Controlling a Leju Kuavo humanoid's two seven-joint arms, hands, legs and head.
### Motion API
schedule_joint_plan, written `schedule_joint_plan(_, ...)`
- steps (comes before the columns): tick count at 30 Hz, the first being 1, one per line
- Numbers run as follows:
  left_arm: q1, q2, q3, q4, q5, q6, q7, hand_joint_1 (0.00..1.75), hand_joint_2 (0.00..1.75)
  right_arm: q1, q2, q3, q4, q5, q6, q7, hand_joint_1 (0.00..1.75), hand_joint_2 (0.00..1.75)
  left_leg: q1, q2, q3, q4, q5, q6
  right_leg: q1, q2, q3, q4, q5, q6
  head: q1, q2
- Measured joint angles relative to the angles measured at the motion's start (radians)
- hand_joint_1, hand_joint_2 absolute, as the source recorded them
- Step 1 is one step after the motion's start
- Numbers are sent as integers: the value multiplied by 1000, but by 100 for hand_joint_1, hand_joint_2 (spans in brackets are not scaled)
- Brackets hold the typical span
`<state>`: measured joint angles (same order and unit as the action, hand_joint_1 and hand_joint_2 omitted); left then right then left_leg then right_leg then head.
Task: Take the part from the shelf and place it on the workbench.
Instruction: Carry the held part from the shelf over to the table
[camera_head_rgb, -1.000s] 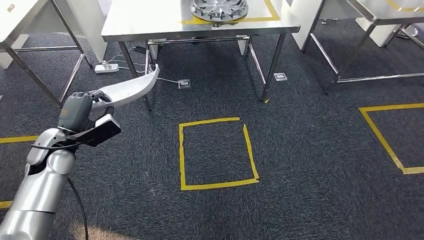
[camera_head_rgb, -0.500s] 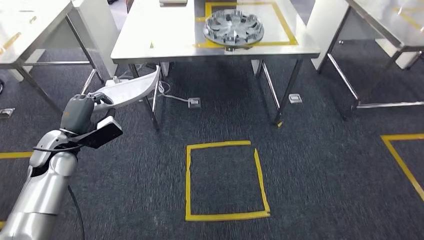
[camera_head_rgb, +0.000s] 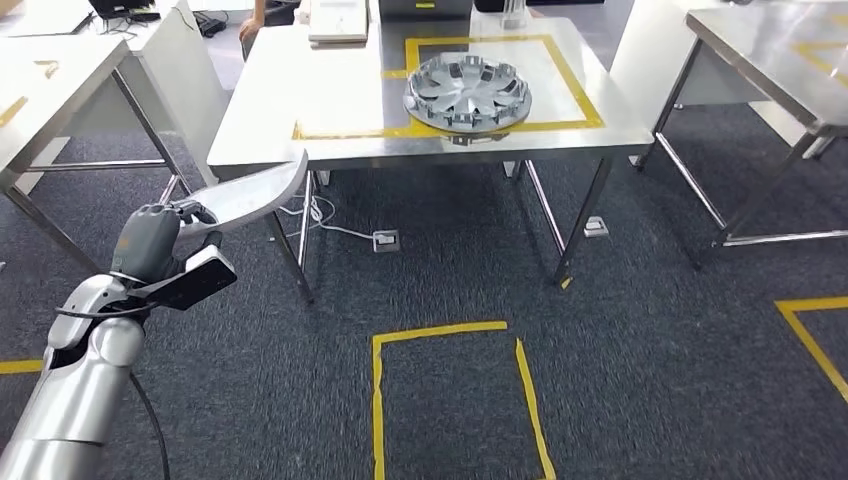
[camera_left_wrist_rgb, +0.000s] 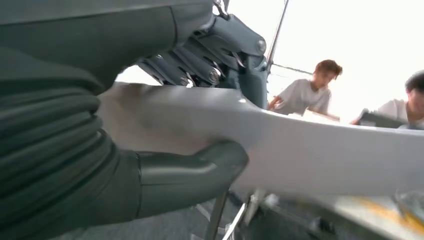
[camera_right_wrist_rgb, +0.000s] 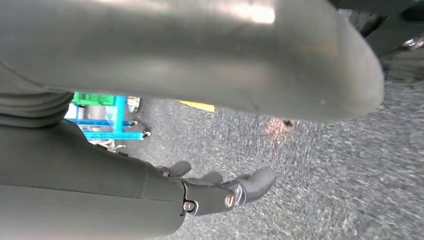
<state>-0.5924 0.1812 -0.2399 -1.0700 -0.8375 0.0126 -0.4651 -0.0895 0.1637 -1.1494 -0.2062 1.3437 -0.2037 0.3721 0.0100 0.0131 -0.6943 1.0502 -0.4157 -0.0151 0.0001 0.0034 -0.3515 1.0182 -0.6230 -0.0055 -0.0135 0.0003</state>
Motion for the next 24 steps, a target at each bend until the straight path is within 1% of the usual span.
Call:
schedule_joint_plan(1,-4,-1,1,-2,0,1,0,157,175,-2,-1,0,0,0,0,6,0,0,2,-7,16,-5,-4,7,0,-2,-1,30,21,4,3,0)
schedule_joint_plan(2,-9,-1,1,-4,0,2,0,157,175,-4,-1,0,0,0,1,10,0,0,3,-11,34,-7,-7,15,0,-2,-21,75,43,8,6,0)
schedule_joint_plan(3,-14,-1,3,-5,1,3,2,157,175,-6,-1,0,0,0,1,10,0,0,3,-14,55,-9,-12,24,0,-3,-53,132,58,12,11,0)
schedule_joint_plan(4,-15,0,5,-7,1,3,2,157,175,-6,-2,0,0,0,2,7,0,0,3,-15,77,-10,-19,31,-2,-3,-95,189,54,16,13,0)
schedule_joint_plan(5,-11,1,7,-8,1,4,2,157,175,-5,-1,0,0,-1,3,1,0,0,1,-15,96,-11,-30,36,-2,-2,-139,236,30,19,16,0)
schedule_joint_plan(6,-5,2,10,-9,1,5,2,157,175,-2,-1,0,0,-1,3,-5,0,0,0,-16,114,-12,-44,39,-2,-2,-181,266,-11,20,18,0)
schedule_joint_plan(7,4,2,11,-12,1,5,2,157,175,1,0,0,0,-2,3,-11,0,0,-1,-19,132,-14,-59,39,-2,-2,-217,277,-60,20,19,0)
schedule_joint_plan(8,13,2,12,-16,1,6,1,157,175,5,0,0,0,-3,3,-12,0,0,-2,-21,150,-16,-74,38,-1,-2,-243,266,-98,18,20,0)
schedule_joint_plan(9,20,2,13,-20,1,6,1,157,175,9,1,0,0,-4,3,-12,0,0,-4,-22,166,-16,-89,38,-1,-2,-260,237,-114,15,21,0)
schedule_joint_plan(10,25,2,14,-26,0,6,1,157,175,13,3,0,0,-5,2,-11,0,0,-7,-24,181,-16,-105,37,0,-2,-271,192,-93,9,22,0)
schedule_joint_plan(11,27,2,15,-32,0,6,2,157,175,16,3,0,0,-6,1,-10,0,0,-9,-24,195,-16,-120,37,3,-3,-275,139,-26,-1,23,0)
schedule_joint_plan(12,26,2,16,-38,-1,5,3,157,175,18,3,0,0,-7,1,-11,0,0,-12,-28,207,-16,-134,34,7,-2,-273,92,51,-10,21,0)
schedule_joint_plan(13,22,2,17,-46,-2,3,6,157,175,18,3,0,0,-8,0,-9,0,0,-12,-30,217,-15,-149,30,13,-3,-269,57,114,-15,19,0)
schedule_joint_plan(14,16,1,20,-54,-3,0,9,157,175,16,2,0,0,-10,-1,-5,0,0,-10,-33,230,-11,-158,25,17,-3,-261,37,152,-19,17,0)
schedule_joint_plan(15,8,1,22,-63,-3,-3,12,157,175,11,1,0,-1,-12,0,4,0,0,-8,-35,239,-2,-159,17,22,-2,-249,29,151,-20,15,0)
schedule_joint_plan(16,1,1,24,-72,-4,-6,15,157,175,6,1,-1,-1,-17,3,15,0,0,-3,-34,235,23,-150,9,23,-2,-232,22,140,-23,17,0)
schedule_joint_plan(17,-3,1,26,-77,-4,-8,17,157,175,1,0,-2,-1,-21,7,26,0,0,-1,-33,216,70,-125,1,22,0,-211,13,131,-30,17,0)
schedule_joint_plan(18,-4,0,27,-79,-4,-10,18,157,175,-3,-1,-4,-1,-26,11,32,0,0,0,-31,178,131,-96,-6,20,3,-187,5,120,-37,16,0)
schedule_joint_plan(19,0,0,27,-79,-4,-12,19,157,175,-4,-1,-5,-1,-30,14,33,0,0,1,-29,131,195,-74,-12,16,7,-163,-4,110,-41,16,0)
schedule_joint_plan(20,8,0,28,-78,-5,-14,20,157,175,-3,-2,-7,-1,-33,16,26,0,0,3,-28,81,250,-71,-17,12,11,-140,-13,96,-43,14,0)
schedule_joint_plan(21,18,0,28,-76,-5,-16,20,157,175,-1,-1,-8,-1,-34,18,17,0,0,4,-26,35,281,-96,-22,8,18,-116,-22,81,-42,14,0)
schedule_joint_plan(22,27,0,29,-75,-5,-17,21,157,175,2,1,-9,-1,-34,20,9,0,0,6,-25,-5,293,-138,-27,3,26,-90,-30,65,-39,15,0)
schedule_joint_plan(23,35,0,29,-74,-6,-18,21,157,175,7,3,-10,-1,-34,21,5,0,0,9,-25,-41,286,-183,-32,-4,36,-61,-39,46,-34,14,0)
schedule_joint_plan(24,39,0,30,-74,-6,-18,20,157,175,10,5,-11,-1,-33,22,5,0,0,11,-24,-68,257,-210,-37,-11,47,-31,-47,27,-29,14,0)
